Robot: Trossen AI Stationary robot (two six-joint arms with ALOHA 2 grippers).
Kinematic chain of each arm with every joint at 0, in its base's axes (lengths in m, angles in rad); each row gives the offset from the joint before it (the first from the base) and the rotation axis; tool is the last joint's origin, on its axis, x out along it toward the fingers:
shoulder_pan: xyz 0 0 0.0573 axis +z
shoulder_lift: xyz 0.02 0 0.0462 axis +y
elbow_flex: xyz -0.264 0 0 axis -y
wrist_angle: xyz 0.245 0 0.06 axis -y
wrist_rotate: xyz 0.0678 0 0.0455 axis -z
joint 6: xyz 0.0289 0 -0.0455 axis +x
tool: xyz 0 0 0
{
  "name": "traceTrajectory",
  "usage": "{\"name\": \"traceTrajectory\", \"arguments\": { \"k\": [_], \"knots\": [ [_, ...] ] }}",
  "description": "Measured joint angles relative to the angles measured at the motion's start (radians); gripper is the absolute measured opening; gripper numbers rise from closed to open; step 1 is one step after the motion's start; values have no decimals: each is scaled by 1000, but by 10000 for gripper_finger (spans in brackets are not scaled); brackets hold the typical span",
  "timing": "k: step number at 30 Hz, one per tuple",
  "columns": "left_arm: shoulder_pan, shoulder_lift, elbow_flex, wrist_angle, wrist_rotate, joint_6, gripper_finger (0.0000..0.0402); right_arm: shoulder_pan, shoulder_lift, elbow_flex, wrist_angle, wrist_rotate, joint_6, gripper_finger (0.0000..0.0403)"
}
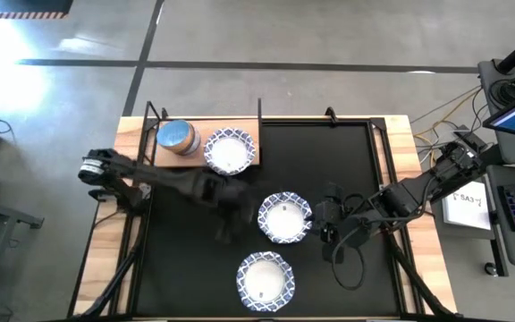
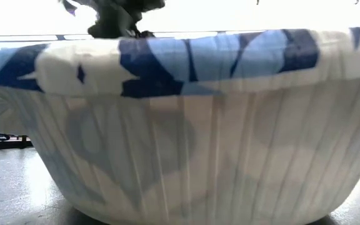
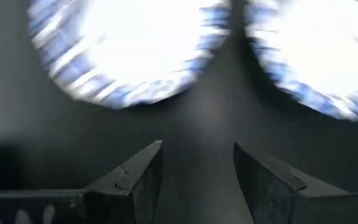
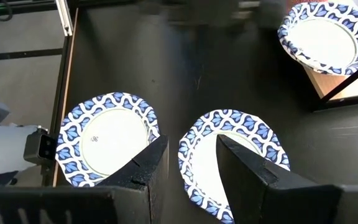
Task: Place and stack bowls onto a shelf
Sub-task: Stack the top white bowl on top of the other white bowl on the shelf
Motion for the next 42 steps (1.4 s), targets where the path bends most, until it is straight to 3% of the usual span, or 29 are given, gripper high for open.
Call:
{"name": "traceTrajectory", "arguments": {
  "k": [4, 7, 17, 37, 42],
  "knots": [
    [-130, 1, -13, 139, -13, 175, 178, 0, 0, -1, 0, 1, 0, 123],
    [-167, 1, -17, 248, -83, 228, 178, 0, 0, -2, 0, 1, 0, 123],
    [-106, 22, -20, 380, -102, 147, 178, 0, 0, -10, -1, 1, 17, 123],
    [-107, 254, -11, 454, -102, 143, 178, 0, 0, -14, 0, 3, 18, 123],
    [-105, 288, -11, 493, -168, 138, 178, 0, 0, -14, 0, 3, 18, 123]
  ]
}}
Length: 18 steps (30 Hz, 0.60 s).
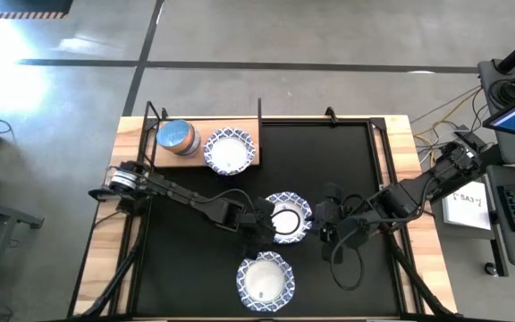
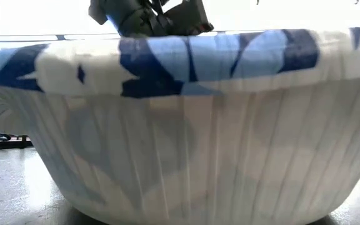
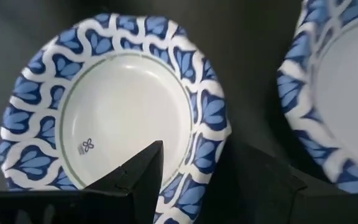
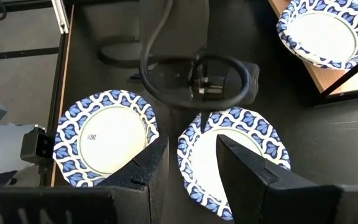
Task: Place and stack bowls onto a shelf
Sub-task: Stack the top white bowl on top of the other white bowl on the shelf
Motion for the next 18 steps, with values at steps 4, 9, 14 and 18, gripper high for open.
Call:
{"name": "traceTrajectory", "arguments": {
  "k": [4, 9, 14, 18],
  "knots": [
    [2, 28, 0, -1, -2, -3, 178, 0, 0, -2, 0, 0, 0, 123],
    [2, 46, 0, 7, -7, -14, 178, 0, 0, -2, 0, 0, 0, 123],
    [5, 62, 0, 6, -9, -20, 177, 0, 0, -5, 0, 0, -1, 123],
    [6, 71, 0, 5, -10, -22, 158, 0, 0, -6, 0, 0, -2, 123]
  ]
}}
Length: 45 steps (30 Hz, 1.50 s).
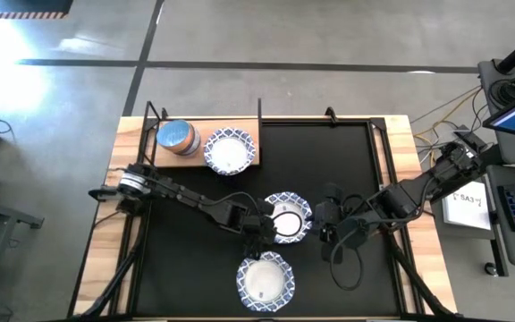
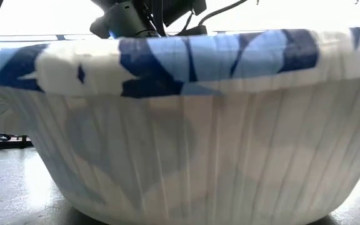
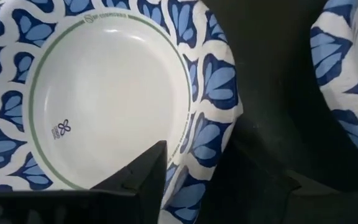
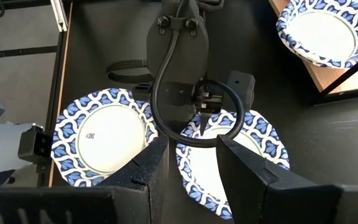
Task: Place and stack bowls onto a shelf
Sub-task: Stack the top white bowl on top of the other white bowl on the shelf
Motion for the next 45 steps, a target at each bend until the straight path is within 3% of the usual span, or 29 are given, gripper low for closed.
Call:
{"name": "traceTrajectory", "arguments": {
  "k": [16, 28, 45],
  "knots": [
    [17, -5, 0, -4, -2, -9, 8, 0, 0, -14, 1, 0, -2, 123],
    [-8, -116, 0, -16, 107, -56, 2, 0, 0, -22, -5, -29, 90, 123],
    [-95, -414, 0, -280, 86, -228, 1, 8, 0, -122, -148, -188, 500, 123]
  ]
}}
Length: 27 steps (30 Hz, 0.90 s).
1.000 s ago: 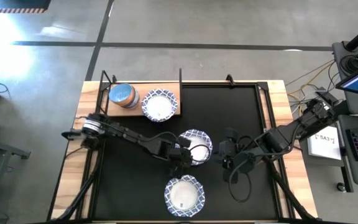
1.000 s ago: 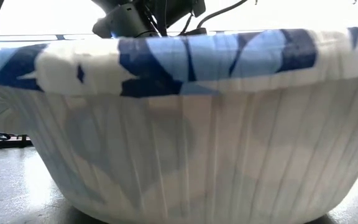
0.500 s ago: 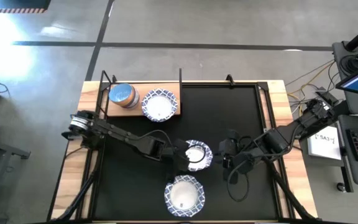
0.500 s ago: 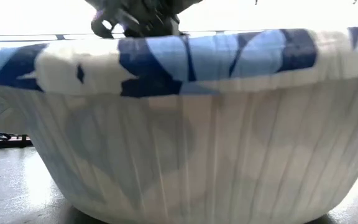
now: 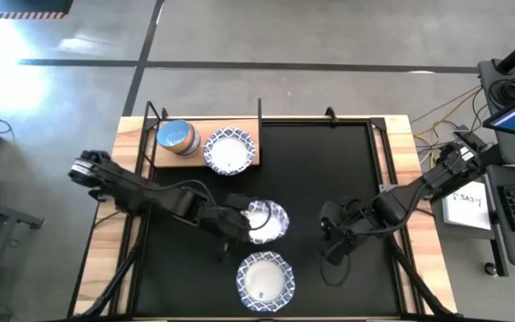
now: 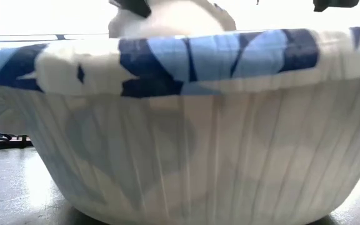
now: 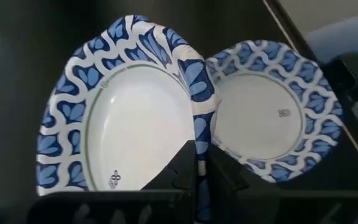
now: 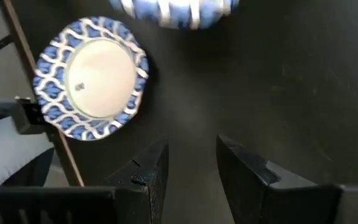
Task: Place and stack bowls onto a shelf
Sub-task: Stack the top white bowl on top of the other white bowl on the shelf
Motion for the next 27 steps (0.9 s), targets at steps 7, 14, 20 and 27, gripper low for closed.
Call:
{"name": "traceTrajectory", "arguments": {
  "k": [7, 14, 20, 27],
  "knots": [
    [-1, -107, 0, -170, -318, -30, 1, 0, 13, -35, 2, -22, 42, 123],
    [47, -121, -15, -276, -554, -67, 1, 0, 55, -36, 89, -23, 41, 123],
    [122, -108, -110, -259, -615, -94, 1, 1, 92, -36, 151, -37, 43, 123],
    [192, -120, -190, -179, -664, -86, 1, 2, 114, -36, 160, -69, 42, 123]
  ]
}}
